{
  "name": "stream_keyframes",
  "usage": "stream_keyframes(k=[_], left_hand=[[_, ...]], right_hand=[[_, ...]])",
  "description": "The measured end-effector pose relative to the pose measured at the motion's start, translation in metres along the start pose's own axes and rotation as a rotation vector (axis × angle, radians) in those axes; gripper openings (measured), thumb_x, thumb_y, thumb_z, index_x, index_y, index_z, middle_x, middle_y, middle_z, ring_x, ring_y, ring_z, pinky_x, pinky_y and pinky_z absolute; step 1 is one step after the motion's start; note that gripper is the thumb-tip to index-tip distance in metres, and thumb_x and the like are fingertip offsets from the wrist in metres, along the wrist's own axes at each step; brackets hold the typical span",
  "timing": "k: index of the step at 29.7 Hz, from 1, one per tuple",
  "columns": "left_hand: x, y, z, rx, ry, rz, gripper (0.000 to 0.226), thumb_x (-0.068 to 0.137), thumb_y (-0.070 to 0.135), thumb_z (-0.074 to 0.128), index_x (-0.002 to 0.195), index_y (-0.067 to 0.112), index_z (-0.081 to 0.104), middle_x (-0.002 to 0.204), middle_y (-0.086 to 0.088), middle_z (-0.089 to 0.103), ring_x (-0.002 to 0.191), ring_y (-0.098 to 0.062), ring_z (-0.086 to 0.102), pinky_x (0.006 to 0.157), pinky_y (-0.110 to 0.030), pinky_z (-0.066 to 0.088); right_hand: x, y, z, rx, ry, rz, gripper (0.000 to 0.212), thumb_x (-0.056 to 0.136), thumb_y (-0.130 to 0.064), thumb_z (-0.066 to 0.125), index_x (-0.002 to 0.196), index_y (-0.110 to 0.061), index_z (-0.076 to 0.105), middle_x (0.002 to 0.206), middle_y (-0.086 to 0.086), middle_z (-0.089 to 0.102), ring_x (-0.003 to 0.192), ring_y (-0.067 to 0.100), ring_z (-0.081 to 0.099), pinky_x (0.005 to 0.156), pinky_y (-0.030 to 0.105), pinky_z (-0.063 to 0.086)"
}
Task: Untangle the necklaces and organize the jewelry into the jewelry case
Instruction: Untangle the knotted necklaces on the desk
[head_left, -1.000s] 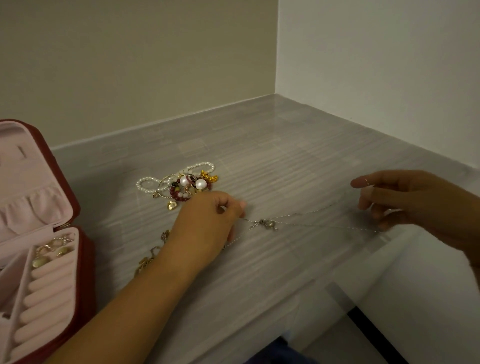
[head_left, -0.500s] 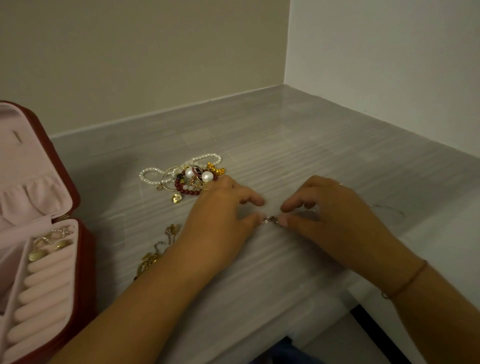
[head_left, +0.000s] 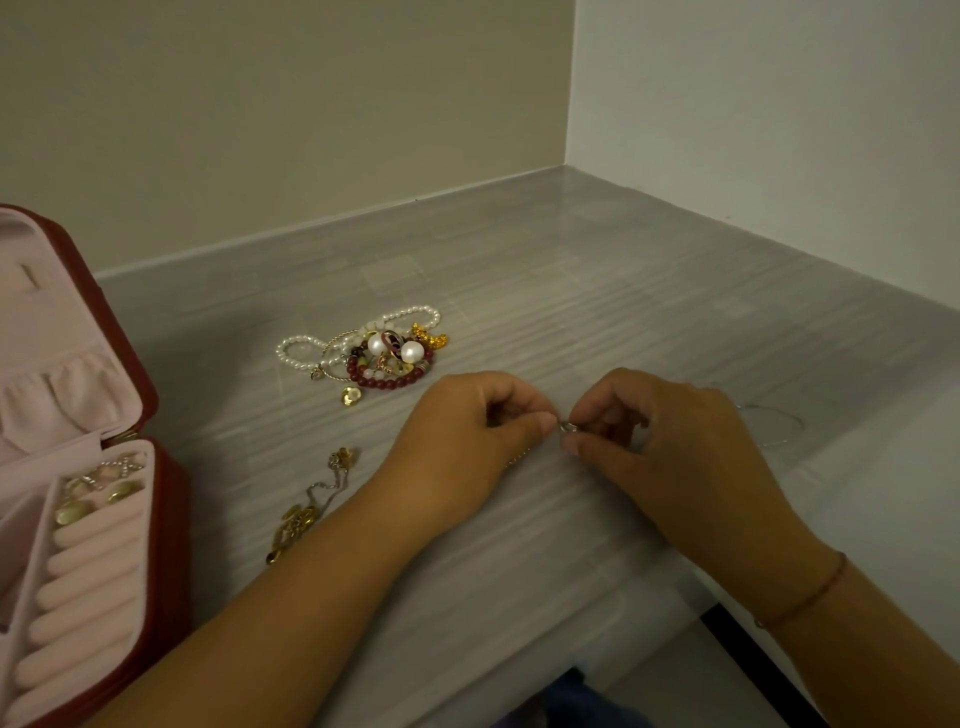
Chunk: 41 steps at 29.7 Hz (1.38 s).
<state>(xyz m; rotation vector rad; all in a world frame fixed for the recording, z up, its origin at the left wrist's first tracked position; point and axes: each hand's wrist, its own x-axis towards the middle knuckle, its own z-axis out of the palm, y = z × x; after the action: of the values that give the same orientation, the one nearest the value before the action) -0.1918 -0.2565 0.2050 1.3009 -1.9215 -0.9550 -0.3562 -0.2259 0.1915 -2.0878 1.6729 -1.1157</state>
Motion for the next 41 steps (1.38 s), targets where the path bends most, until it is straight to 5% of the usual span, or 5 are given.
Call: stream_keyframes(k=[12, 28, 34, 37, 41], left_hand=[[-0.004, 0.008, -0.008, -0.344, -0.105, -0.179, 0.010, 0.089, 0.015, 0.062, 0.085, 0.015, 0.071, 0.075, -0.001, 0.072, 0.062, -0.006, 0.060, 0.056, -0.013, 0.047], [-0.005, 0.011, -0.018, -0.401, -0.175, -0.176, 0.024, 0.094, 0.000, 0.048, 0.095, 0.015, 0.068, 0.068, 0.005, 0.066, 0.069, -0.009, 0.063, 0.074, -0.022, 0.047], [-0.003, 0.014, -0.019, -0.476, -0.130, -0.308, 0.034, 0.092, -0.001, 0.038, 0.090, 0.010, 0.069, 0.060, 0.002, 0.038, 0.045, -0.006, 0.029, 0.040, -0.016, 0.026], [-0.006, 0.018, -0.019, -0.341, -0.151, -0.250, 0.018, 0.095, 0.016, 0.053, 0.095, 0.014, 0.072, 0.044, 0.014, 0.049, 0.038, 0.002, 0.045, 0.039, -0.007, 0.033], [-0.006, 0.012, -0.018, -0.216, -0.105, -0.166, 0.009, 0.074, 0.028, 0.074, 0.082, 0.025, 0.077, 0.081, 0.007, 0.075, 0.075, -0.003, 0.068, 0.065, -0.005, 0.047]], right_hand=[[-0.001, -0.001, -0.015, 0.215, 0.020, 0.088, 0.015, 0.079, -0.018, 0.070, 0.071, -0.030, 0.066, 0.067, -0.010, 0.065, 0.070, 0.005, 0.058, 0.065, 0.009, 0.043], [0.007, 0.005, -0.044, 1.375, 0.067, 0.285, 0.011, 0.086, -0.018, 0.040, 0.082, -0.013, 0.049, 0.076, 0.005, 0.061, 0.045, 0.009, 0.043, 0.051, 0.021, 0.046], [0.004, 0.016, -0.062, 1.369, 0.058, 0.260, 0.018, 0.091, -0.017, 0.032, 0.080, -0.016, 0.047, 0.081, 0.002, 0.062, 0.041, 0.005, 0.031, 0.044, 0.016, 0.037], [0.002, 0.013, -0.062, 1.352, 0.054, 0.253, 0.021, 0.092, -0.016, 0.031, 0.079, -0.015, 0.048, 0.083, 0.003, 0.064, 0.039, 0.005, 0.029, 0.043, 0.015, 0.035], [0.002, 0.010, -0.061, 1.365, 0.042, 0.230, 0.021, 0.092, -0.017, 0.031, 0.079, -0.016, 0.048, 0.085, 0.002, 0.065, 0.039, 0.005, 0.029, 0.042, 0.015, 0.034]])
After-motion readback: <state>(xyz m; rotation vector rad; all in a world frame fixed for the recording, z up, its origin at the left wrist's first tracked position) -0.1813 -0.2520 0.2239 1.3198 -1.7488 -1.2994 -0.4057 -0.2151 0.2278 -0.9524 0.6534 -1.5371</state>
